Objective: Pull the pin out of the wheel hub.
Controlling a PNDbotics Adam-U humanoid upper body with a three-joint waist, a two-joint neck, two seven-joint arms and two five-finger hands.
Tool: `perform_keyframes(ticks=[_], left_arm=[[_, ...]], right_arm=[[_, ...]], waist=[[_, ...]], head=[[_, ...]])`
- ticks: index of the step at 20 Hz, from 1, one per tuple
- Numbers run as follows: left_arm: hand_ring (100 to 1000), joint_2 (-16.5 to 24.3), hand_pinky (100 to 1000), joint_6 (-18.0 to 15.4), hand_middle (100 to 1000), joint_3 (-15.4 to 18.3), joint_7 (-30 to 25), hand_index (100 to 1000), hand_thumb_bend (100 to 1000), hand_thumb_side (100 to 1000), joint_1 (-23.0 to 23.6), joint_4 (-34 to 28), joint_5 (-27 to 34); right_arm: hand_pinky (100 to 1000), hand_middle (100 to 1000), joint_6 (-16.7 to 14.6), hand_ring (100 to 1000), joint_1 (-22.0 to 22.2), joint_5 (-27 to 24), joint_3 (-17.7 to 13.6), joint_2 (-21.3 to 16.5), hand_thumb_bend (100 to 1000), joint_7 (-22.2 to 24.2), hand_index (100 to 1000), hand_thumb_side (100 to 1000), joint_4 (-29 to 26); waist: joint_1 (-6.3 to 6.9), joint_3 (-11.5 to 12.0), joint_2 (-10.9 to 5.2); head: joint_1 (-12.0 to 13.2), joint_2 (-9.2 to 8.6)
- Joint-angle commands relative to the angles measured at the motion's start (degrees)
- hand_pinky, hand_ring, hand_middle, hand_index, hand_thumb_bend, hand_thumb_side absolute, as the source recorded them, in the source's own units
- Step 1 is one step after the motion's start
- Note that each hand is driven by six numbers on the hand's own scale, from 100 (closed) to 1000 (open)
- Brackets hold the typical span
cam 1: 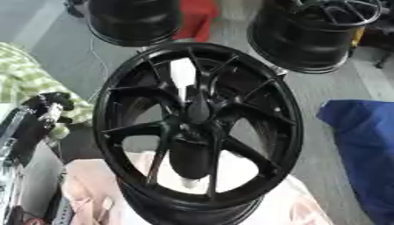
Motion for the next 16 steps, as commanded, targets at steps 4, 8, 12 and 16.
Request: perform_keyframes(ticks=[4, 8, 12, 16], left_arm=[[739, 0.02, 650, -0.41, 625, -0.35, -0.05, 731, 123, 539, -0.65, -0.54, 0.56], [738, -0.14, 649, -0.45, 624, -0.5, -0.07, 730, 118, 537, -0.72, -0.43, 0.71], [738, -0.34, 649, -0.47, 624, -0.64, -0.04, 729, 118, 536, -1.09, -0.58, 0.96], [738, -0.45, 649, -0.42, 624, -0.83, -0.16, 729, 117, 536, -1.21, -0.56, 1.07]], right_arm=[[549, 759, 1.31, 623, 0.96, -5.87, -0.06, 8.25, 515, -6.32, 840, 528, -7.2], [538, 742, -0.41, 608, 1.06, -9.78, 4.01, 12.44, 544, -10.23, 831, 491, -6.6], [537, 739, -3.39, 606, 1.12, -13.59, 9.24, 14.6, 544, -14.04, 832, 482, -5.14], [536, 733, -6.04, 600, 0.92, -17.65, 13.58, 15.42, 541, -18.1, 833, 471, -3.0]], waist=[[0.61, 0.19, -0.46], [0.87, 0.51, -0.25], [1.12, 0.86, 0.03], [1.26, 0.91, 0.08]], head=[[-0.74, -0.5], [-0.97, -0.81], [-0.62, -1.31], [-0.68, -1.65]])
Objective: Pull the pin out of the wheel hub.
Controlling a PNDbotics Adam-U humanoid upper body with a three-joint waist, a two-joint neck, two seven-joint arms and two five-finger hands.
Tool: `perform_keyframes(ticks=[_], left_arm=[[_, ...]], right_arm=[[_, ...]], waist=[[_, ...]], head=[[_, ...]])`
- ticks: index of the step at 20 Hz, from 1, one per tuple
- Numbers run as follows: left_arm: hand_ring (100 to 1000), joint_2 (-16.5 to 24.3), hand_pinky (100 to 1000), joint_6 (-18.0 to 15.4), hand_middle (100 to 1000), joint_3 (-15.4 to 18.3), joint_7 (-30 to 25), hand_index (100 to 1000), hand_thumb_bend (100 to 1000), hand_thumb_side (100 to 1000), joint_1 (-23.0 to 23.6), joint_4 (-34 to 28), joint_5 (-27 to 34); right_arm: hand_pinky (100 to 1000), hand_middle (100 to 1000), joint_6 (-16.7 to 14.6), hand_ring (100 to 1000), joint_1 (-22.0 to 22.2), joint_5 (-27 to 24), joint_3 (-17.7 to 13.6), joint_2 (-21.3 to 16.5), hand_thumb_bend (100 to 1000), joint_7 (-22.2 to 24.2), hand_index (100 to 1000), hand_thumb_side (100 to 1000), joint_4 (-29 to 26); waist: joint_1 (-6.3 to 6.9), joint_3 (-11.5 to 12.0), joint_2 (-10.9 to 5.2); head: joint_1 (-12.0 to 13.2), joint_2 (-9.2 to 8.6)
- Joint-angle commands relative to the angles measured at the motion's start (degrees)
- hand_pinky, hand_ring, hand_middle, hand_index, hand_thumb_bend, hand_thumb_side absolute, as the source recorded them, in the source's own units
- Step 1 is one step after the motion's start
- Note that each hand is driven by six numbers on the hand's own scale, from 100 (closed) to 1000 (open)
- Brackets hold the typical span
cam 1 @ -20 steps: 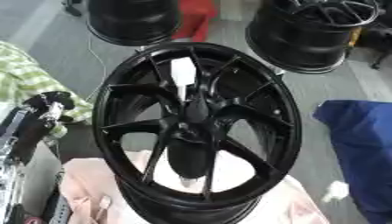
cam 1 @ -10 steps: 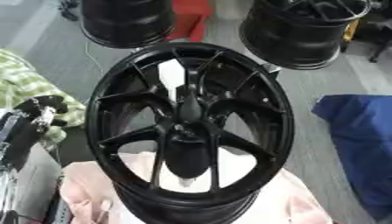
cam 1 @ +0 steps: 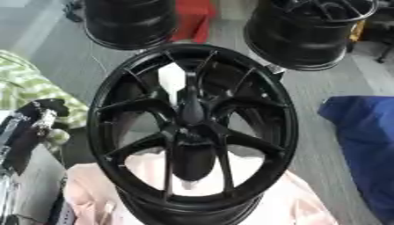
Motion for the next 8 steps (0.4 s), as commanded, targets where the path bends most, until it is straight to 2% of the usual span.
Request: perform_keyframes(ticks=[1, 5, 8], left_arm=[[738, 0.39, 649, -0.21, 623, -0.19, -0.14, 729, 117, 536, -0.64, -0.82, 0.18], [739, 0.28, 648, -0.07, 623, -0.19, 0.02, 729, 115, 536, -0.66, -0.81, 0.27], [739, 0.23, 648, 0.02, 623, -0.47, -0.19, 729, 114, 537, -0.76, -0.82, 0.34]], right_arm=[[536, 732, -1.99, 600, -0.32, -3.54, 2.99, -0.47, 542, -3.38, 833, 469, 1.02], [535, 727, -3.82, 596, -0.53, -7.46, 6.55, -0.97, 541, -7.51, 834, 463, 2.78], [534, 724, -4.38, 594, -0.72, -8.03, 8.92, -1.05, 541, -10.82, 833, 460, 3.56]], waist=[[0.2, 0.18, -0.44], [0.23, 0.32, -0.48], [0.24, 0.32, -0.54]], head=[[-0.02, -0.99], [-0.25, -1.15], [-0.53, -1.2]])
